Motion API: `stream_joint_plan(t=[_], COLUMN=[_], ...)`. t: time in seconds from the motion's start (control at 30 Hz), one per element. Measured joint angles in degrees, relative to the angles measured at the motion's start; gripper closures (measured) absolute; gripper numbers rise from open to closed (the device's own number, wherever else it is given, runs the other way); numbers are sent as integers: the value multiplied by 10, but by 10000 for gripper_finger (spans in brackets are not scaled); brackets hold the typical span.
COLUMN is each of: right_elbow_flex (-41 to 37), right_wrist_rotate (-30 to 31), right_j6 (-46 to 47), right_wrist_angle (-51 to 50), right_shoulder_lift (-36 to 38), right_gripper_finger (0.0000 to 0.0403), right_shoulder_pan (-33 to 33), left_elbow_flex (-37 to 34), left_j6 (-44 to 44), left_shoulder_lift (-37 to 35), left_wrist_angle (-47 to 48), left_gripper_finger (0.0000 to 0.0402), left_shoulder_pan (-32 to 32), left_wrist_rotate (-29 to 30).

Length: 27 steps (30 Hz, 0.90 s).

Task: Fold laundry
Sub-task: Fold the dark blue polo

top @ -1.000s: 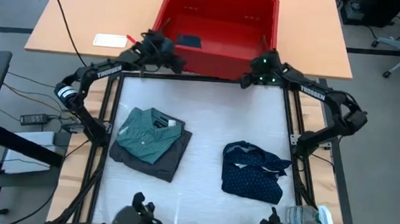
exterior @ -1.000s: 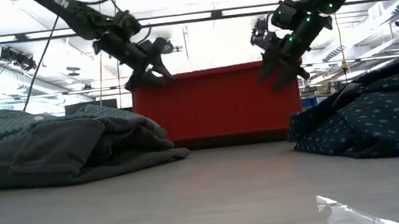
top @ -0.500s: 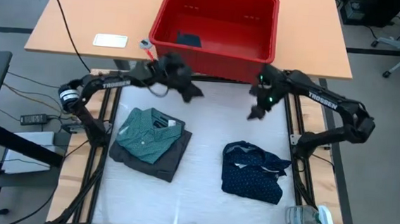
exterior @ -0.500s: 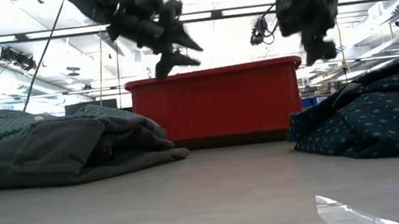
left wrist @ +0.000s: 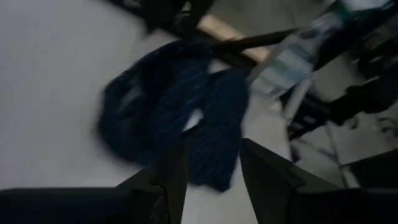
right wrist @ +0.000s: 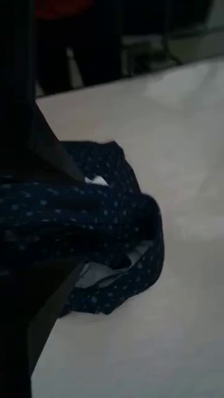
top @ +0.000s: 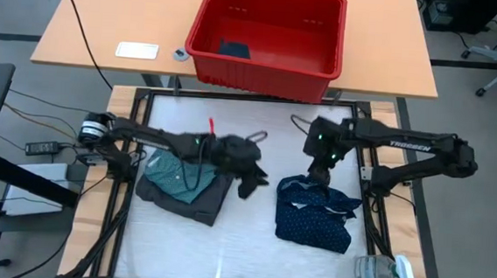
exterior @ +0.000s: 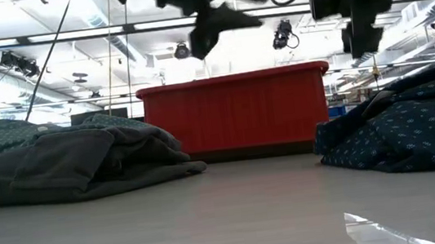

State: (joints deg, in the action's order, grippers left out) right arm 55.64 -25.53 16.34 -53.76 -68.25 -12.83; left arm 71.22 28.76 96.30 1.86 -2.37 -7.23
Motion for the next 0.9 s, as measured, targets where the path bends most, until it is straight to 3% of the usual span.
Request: stream_joint_plan(t=[0.17,0.27,0.33,0.4,0.43,0.6,0.73,0.9], right_elbow_flex=[-48,-50,-50,-50,-50,-50,-50,-50], right_wrist_rotate=[84,93,72,36,25,20,56,122], right_j6=[102,137,162,190,210,355,457,497], right_wrist_angle=[33,-4,-34,-61,-73,-105,-83,-44], right_shoulder_lift=[0,1,3,5,6,10,-3,-69], right_gripper_finger=[198,202,204,207,208,213,217,218], right_shoulder_pan=[47,80,105,131,144,221,278,307], left_elbow_flex=[4,34,66,86,93,112,110,107], left_j6=[34,32,15,-22,-30,-40,-77,-87], left_shoulder_lift=[86,157,198,222,229,256,261,269], left_wrist_angle=[-150,-190,-218,-238,-238,-247,-243,-113], left_gripper_finger=[258,258,258,258,258,258,258,258], left_shoulder_pan=[-42,-43,-38,-26,-21,-2,-3,-10], left_wrist_rotate=[2,-34,-91,-193,-210,-204,-190,-181])
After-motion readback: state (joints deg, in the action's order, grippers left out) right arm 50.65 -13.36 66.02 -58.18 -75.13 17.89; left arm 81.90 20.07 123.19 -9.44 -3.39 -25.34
